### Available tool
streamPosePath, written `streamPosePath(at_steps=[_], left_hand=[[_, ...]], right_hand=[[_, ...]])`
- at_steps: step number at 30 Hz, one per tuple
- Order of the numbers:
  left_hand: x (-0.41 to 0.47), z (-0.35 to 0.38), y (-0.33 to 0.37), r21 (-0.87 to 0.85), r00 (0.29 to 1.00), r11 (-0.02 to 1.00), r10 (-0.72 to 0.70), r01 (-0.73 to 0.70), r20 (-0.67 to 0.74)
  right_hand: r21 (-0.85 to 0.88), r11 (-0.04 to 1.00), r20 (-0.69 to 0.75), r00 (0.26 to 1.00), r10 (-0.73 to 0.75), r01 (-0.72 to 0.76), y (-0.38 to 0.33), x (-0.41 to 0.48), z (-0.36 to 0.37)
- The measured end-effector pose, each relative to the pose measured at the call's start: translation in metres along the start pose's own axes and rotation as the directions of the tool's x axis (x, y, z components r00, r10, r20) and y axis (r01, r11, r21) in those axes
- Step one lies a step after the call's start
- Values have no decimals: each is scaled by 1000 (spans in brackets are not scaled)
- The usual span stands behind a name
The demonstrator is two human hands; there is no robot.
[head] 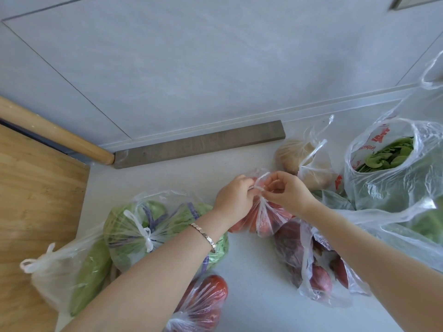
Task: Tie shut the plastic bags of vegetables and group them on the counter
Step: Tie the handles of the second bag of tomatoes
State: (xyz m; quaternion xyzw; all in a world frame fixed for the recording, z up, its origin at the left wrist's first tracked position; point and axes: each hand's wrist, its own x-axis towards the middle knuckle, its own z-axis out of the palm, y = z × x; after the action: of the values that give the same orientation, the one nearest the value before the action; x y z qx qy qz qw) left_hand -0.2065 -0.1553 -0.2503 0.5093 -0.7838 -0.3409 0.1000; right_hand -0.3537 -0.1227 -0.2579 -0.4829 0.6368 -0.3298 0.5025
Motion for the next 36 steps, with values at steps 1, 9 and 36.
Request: streamPosePath(at_steps=[1, 9, 36], left_hand=[[2, -3, 0, -73, 999, 996, -47, 49, 19], [-1, -11, 3, -131, 999, 991, -36, 37, 12], [3, -2, -6, -634, 975, 742, -184, 219, 121]], right_hand=[[21, 1000, -10, 1000, 13, -13, 0, 1, 1], [394, 865, 82, 949, 303, -310, -13, 6, 5], [560, 773, 112, 952, 286, -298, -22, 19, -8]])
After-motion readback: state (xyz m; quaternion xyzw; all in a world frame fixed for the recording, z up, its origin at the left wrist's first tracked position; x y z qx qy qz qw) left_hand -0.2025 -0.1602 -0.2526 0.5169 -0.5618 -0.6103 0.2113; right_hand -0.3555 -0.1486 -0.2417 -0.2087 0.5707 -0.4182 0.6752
